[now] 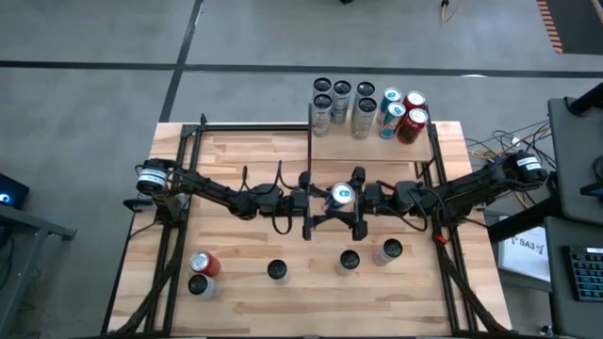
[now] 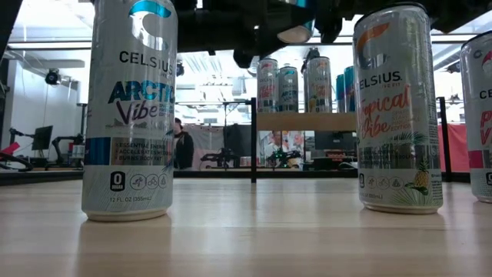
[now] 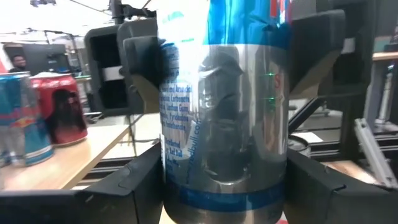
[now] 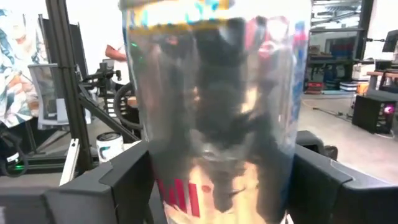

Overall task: Place canned beverage on shelf
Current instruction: Put the blue soda can on the shelf aligned with the other blue soda cans

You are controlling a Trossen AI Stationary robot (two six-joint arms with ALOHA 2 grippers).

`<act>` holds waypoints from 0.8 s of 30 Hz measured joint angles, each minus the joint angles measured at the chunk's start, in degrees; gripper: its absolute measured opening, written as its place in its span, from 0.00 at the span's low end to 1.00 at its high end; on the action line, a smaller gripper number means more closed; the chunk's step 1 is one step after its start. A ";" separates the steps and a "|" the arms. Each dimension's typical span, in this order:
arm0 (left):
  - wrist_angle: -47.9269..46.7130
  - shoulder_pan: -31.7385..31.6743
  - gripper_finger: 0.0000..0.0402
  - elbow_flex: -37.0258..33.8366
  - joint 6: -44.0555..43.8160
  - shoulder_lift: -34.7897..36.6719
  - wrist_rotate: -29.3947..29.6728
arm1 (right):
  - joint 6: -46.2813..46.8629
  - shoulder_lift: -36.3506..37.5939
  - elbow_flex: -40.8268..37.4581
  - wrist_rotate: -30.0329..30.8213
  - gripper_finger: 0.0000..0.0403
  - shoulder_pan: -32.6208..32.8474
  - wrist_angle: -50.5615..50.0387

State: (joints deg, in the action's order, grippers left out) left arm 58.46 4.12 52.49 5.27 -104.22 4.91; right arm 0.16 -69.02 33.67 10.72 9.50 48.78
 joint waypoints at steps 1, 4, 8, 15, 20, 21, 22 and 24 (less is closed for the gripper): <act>0.00 0.01 0.57 -0.18 0.17 0.01 0.59 | 0.00 0.30 0.00 0.18 0.70 0.00 -0.51; -0.22 0.00 0.57 -0.80 0.23 0.04 1.98 | -0.01 1.31 0.87 3.04 0.70 0.01 -3.76; -0.33 0.00 0.57 -1.29 0.23 0.04 2.29 | -0.22 1.58 4.20 4.57 0.70 0.00 -10.89; -0.21 0.00 0.57 -1.55 0.43 0.06 3.64 | 1.97 1.45 14.00 6.30 0.67 0.01 -30.46; 0.18 0.00 0.57 -1.57 0.05 0.18 3.77 | 6.68 2.10 23.90 7.51 0.65 0.02 -47.02; -0.05 0.00 0.57 -1.57 -0.19 0.17 3.82 | 7.61 2.15 26.03 7.76 0.65 0.02 -51.12; 0.01 -0.01 0.57 -1.57 -0.26 0.17 3.88 | 8.36 1.93 28.28 8.50 0.64 0.04 -54.95; 0.27 -0.04 0.57 -1.57 -0.28 0.17 4.07 | 10.02 1.32 32.12 9.74 0.64 0.09 -61.45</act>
State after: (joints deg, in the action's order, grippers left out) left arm 58.72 4.08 50.92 4.99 -104.05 8.98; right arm 10.18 -67.70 65.79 20.46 9.58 -12.67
